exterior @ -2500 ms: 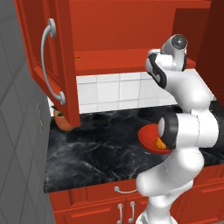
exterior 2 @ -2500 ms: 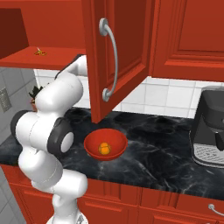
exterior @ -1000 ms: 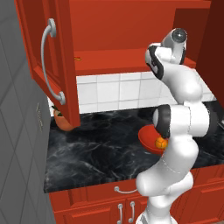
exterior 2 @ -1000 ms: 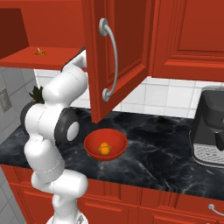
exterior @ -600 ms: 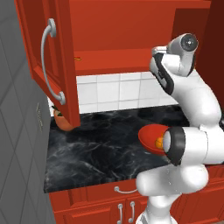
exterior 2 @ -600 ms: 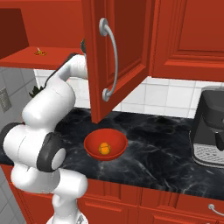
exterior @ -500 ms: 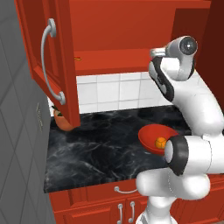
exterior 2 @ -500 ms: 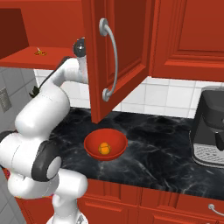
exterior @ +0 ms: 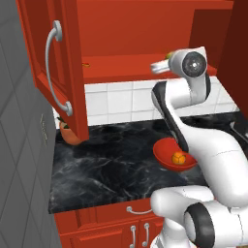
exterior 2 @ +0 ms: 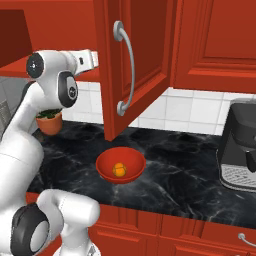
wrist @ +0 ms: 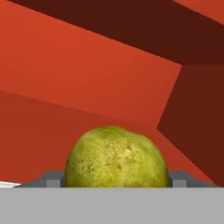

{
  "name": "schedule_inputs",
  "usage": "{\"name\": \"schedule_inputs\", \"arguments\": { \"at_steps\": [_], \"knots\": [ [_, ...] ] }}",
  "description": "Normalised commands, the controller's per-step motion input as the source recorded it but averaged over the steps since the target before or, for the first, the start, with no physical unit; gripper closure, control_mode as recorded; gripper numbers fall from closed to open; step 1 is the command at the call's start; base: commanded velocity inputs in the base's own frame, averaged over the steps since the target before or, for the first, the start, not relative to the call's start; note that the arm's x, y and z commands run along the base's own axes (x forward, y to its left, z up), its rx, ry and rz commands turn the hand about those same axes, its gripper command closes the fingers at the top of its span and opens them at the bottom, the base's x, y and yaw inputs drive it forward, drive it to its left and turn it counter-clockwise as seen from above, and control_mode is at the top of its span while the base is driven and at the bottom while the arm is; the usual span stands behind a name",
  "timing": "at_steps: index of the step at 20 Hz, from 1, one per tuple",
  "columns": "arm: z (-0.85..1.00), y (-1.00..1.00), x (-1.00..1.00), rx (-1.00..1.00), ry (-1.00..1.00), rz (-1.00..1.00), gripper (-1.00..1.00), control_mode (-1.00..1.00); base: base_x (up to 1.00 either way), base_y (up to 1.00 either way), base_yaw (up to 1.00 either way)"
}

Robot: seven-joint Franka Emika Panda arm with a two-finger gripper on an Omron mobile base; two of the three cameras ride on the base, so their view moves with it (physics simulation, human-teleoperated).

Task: Open the cabinet. Pick the orange and pear from the cabinet and place them into the bowl. Then close the cabinet.

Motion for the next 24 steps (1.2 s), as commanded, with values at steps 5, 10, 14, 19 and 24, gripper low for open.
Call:
{"name": "schedule_inputs", "arguments": {
  "at_steps": [5,10,14,19,24],
  "knots": [
    [0.02,0.35,-1.0,-0.15,0.06,0.05,1.0,-1.0,0.0,0.0,0.0],
    [0.0,0.17,-1.0,-0.09,0.2,0.05,1.0,-1.0,0.0,0.0,0.0],
    [0.09,0.06,-1.0,-0.02,0.27,0.05,1.0,-1.0,0.0,0.0,0.0],
    [0.06,0.07,-0.78,-0.02,0.22,0.06,1.0,-1.0,0.0,0.0,0.0],
    [-0.52,0.01,0.0,-0.03,0.11,0.0,1.0,-1.0,0.0,0.0,0.0]
  ]
}}
